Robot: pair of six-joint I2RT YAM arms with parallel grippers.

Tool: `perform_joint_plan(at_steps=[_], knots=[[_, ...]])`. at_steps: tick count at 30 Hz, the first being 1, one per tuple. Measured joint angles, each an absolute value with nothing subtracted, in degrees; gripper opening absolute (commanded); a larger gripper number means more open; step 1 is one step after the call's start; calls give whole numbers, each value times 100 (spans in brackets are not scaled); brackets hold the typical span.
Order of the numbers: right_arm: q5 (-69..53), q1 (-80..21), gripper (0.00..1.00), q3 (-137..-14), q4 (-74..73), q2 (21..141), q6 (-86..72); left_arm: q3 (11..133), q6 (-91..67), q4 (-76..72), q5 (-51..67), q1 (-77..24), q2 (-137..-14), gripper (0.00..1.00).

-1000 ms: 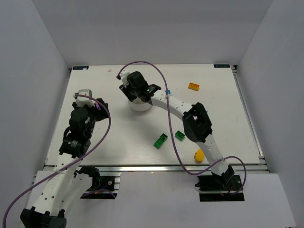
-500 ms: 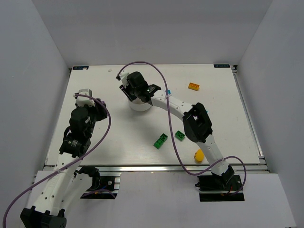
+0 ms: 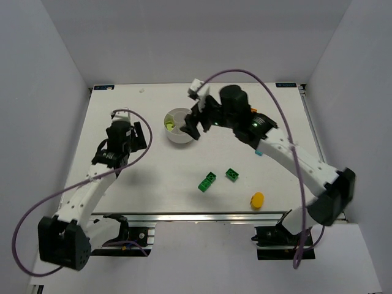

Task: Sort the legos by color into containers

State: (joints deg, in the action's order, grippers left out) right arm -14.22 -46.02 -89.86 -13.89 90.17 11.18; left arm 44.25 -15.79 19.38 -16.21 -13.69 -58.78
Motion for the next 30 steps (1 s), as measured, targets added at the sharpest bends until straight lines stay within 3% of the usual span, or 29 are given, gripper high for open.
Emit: perform_joint_plan(at_steps=[6,14,20,30], knots=[[-2628,-3903,89,-6906,-1527,7310,1608,5887,-1651,2510,-1627,-998,-7891,98],[-4613,-3192,89,-5677,-2198,6051,2453,7800,-1194,3129,-1291,-311,-9900,95],[-5124,-2910,89,-5642,-2215,5780,2604,8086,-561,3201,-777,-148,-10455,75],[-5417,-2720,89,-5527,-2259,5776,2694,8162,263,3247,-231,-10,-10639,86]])
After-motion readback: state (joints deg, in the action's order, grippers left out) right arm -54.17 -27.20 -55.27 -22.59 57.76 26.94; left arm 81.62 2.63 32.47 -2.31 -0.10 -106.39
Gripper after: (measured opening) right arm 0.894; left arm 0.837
